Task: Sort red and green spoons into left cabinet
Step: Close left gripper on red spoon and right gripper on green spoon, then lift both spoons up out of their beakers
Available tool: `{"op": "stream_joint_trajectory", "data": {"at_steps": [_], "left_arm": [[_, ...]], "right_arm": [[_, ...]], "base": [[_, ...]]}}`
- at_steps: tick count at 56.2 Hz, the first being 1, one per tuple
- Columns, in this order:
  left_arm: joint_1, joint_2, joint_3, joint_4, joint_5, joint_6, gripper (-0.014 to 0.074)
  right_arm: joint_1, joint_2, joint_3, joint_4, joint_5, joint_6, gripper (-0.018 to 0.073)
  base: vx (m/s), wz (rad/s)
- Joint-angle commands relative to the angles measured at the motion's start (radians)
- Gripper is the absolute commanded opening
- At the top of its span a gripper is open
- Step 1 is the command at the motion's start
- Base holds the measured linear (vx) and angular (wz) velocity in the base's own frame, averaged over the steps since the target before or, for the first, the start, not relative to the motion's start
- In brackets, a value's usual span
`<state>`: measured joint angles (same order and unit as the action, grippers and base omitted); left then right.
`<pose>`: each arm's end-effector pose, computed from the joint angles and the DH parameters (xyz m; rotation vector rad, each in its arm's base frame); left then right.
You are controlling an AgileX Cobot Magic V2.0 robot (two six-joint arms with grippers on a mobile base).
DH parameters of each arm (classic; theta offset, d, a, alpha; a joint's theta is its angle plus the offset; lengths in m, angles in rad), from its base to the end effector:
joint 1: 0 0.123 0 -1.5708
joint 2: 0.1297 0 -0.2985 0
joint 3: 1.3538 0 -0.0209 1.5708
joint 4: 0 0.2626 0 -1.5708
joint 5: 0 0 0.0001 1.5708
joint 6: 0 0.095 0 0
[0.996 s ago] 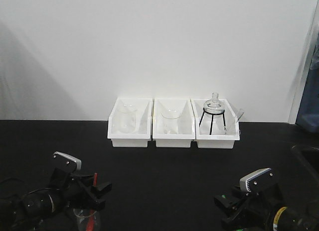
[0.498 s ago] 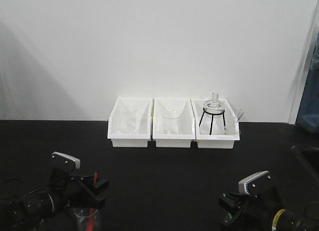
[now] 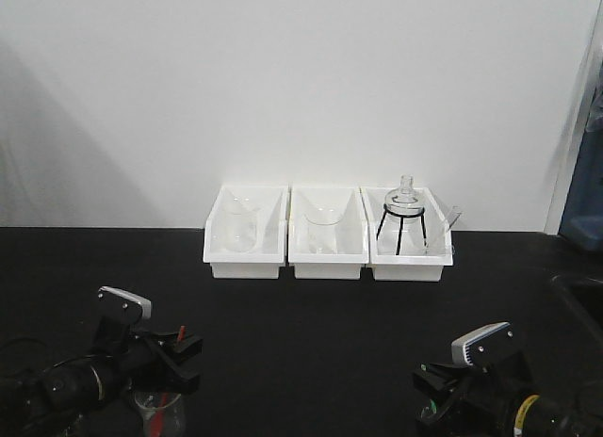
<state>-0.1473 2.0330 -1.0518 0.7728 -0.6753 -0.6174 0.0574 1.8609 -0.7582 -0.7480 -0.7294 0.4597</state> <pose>0.4162 -0.1036 0.1479 0.4716 1.8806 -0.5139 0.3516 0.0633 0.1477 -0.4956 1.9161 0.4135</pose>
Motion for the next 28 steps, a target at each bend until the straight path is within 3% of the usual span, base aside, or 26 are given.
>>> {"op": "stream_joint_trajectory", "data": {"at_steps": [1,19,28], "left_arm": [[-0.004,-0.089,-0.028,-0.035,-0.080,-0.008,-0.0008],[-0.001,-0.244,-0.028,-0.034,-0.081,-0.010,-0.0007],[-0.001,-0.364,-0.025,-0.033,-0.080,-0.071,-0.0007]], "right_arm": [[-0.007,-0.074,-0.027,0.021,-0.085,-0.003,-0.0009],[-0.007,-0.241,-0.027,0.016,-0.063,-0.003,-0.0009],[-0.007,-0.371,-0.027,0.014,-0.044,0.005,-0.0009]], "base": [[0.00,0.00],[0.00,0.00],[0.00,0.00]]}}
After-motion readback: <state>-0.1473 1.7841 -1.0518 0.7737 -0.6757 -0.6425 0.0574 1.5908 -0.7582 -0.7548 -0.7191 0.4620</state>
